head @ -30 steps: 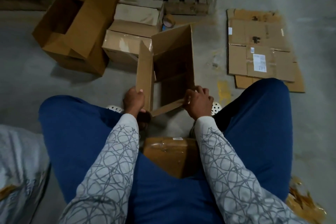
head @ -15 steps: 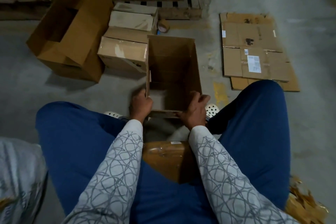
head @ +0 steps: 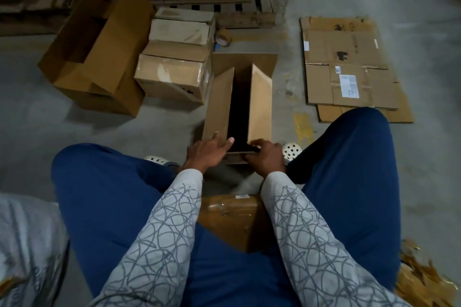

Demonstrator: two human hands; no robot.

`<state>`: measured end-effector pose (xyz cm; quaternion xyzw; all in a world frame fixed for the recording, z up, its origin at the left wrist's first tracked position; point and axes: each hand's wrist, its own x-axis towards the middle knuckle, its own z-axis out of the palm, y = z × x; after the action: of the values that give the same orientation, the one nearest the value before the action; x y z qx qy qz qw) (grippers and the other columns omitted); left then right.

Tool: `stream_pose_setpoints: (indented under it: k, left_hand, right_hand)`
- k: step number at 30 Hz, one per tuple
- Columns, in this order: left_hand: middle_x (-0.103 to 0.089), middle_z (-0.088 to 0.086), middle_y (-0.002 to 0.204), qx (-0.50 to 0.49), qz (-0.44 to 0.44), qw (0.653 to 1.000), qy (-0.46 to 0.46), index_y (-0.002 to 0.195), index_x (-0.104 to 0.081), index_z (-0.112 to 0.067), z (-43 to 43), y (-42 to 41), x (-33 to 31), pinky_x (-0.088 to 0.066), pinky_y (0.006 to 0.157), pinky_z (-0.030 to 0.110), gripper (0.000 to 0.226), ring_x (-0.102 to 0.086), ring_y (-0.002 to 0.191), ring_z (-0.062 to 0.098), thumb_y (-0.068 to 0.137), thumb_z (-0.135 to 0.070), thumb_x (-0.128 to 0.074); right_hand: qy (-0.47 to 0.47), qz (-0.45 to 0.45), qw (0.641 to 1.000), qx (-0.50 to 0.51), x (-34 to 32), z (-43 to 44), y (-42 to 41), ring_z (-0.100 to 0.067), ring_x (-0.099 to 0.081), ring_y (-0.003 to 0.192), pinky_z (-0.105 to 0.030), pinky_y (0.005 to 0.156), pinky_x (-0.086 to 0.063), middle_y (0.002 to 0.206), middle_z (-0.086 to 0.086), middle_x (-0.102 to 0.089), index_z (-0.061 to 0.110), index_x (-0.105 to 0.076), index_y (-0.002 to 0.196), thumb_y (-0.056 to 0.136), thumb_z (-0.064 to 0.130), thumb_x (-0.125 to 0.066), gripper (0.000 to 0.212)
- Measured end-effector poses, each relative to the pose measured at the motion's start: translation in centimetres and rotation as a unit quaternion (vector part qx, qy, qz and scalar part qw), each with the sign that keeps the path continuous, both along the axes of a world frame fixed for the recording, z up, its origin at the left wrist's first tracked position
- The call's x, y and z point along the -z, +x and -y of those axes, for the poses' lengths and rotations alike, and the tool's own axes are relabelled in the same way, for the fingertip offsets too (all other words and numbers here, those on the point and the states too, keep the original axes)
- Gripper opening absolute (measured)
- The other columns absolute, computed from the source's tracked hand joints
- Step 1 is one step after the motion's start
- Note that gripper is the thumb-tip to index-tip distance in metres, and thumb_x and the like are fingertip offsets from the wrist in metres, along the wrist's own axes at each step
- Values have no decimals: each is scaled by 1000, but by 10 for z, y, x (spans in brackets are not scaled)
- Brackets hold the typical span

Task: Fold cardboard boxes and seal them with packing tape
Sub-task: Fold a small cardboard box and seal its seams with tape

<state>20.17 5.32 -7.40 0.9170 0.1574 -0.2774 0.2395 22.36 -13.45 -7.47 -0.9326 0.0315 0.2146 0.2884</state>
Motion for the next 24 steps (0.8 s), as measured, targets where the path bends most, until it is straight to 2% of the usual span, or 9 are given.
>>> stream_pose_setpoints:
  k: [2, 4, 8, 12, 15, 18, 20, 22, 24]
  left_hand:
    - [-28, 3, 166, 42, -35, 998, -28, 160, -22, -28, 0, 3, -10, -22, 119, 61, 104, -31, 149, 33, 81, -94, -28]
    - [-30, 1, 165, 115, -54, 992, -10, 155, -33, -24, 2, 6, -19, -23, 119, 61, 108, -35, 147, 33, 74, -93, -49]
    - [-34, 8, 161, 218, -74, 971, 63, 151, -36, -20, 5, 10, -19, -31, 116, 56, 93, -41, 139, 35, 78, -64, -74]
    - [-28, 13, 161, 214, -20, 974, 72, 153, -35, -21, 16, 10, -6, -38, 111, 55, 71, -38, 139, 38, 90, -31, -66]
    - [-11, 13, 168, 213, 8, 975, 63, 158, -25, -38, 19, 8, -4, -19, 120, 58, 83, -15, 152, 35, 87, -21, -66]
    - [-19, 14, 163, 198, 85, 970, 110, 146, -42, -35, 17, 7, -3, -22, 117, 57, 72, -16, 149, 34, 81, -29, -74]
    - [-12, 14, 165, 176, 83, 972, 133, 146, -40, -35, 13, 8, -3, -19, 117, 61, 75, -11, 152, 37, 80, -37, -76]
    - [-6, 14, 167, 162, 67, 975, 134, 148, -38, -39, 7, 9, -4, -13, 118, 65, 78, -4, 153, 38, 79, -44, -76]
    - [-16, 15, 162, 123, 91, 978, 140, 145, -40, -34, -1, 8, -8, -23, 116, 62, 81, -13, 149, 38, 75, -47, -78]
  right_hand:
    - [-34, 11, 997, -65, 0, -5, -2, -31, -45, 130, -46, 107, -39, 139, -3, -60, 30, -60, 135, 86, 44, -70, 52]
    - [-104, 3, 986, -131, -1, -9, -5, -30, -34, 140, -61, 112, -25, 151, 6, -49, 38, -47, 146, 87, 52, -67, 63]
    - [-182, -65, 960, -202, 1, -12, -5, -30, -29, 143, -80, 108, -10, 154, 7, -44, 51, -30, 152, 88, 51, -65, 73]
    - [-218, -50, 954, -201, 4, -15, -3, -31, -39, 137, -77, 110, -8, 143, 1, -55, 54, -36, 148, 94, 50, -54, 56]
    - [-243, -55, 945, -211, 3, -17, -3, -33, -39, 136, -75, 111, -9, 144, -3, -51, 54, -34, 148, 96, 50, -49, 54]
    - [-286, -12, 923, -259, 2, -21, -5, -38, -30, 143, -74, 112, -6, 161, -13, -23, 55, -14, 154, 97, 53, -50, 67]
    - [-301, 23, 907, -294, -1, -23, 0, -38, -21, 148, -71, 112, -8, 168, -11, -2, 54, -6, 156, 94, 57, -55, 78]
    - [-316, 30, 893, -318, -4, -21, 10, -36, -19, 149, -68, 113, -12, 168, -7, -3, 52, -15, 155, 94, 56, -55, 73]
    - [-331, 35, 891, -309, -9, -16, 20, -34, -22, 147, -66, 113, -16, 163, -6, -15, 47, -27, 153, 94, 53, -54, 65]
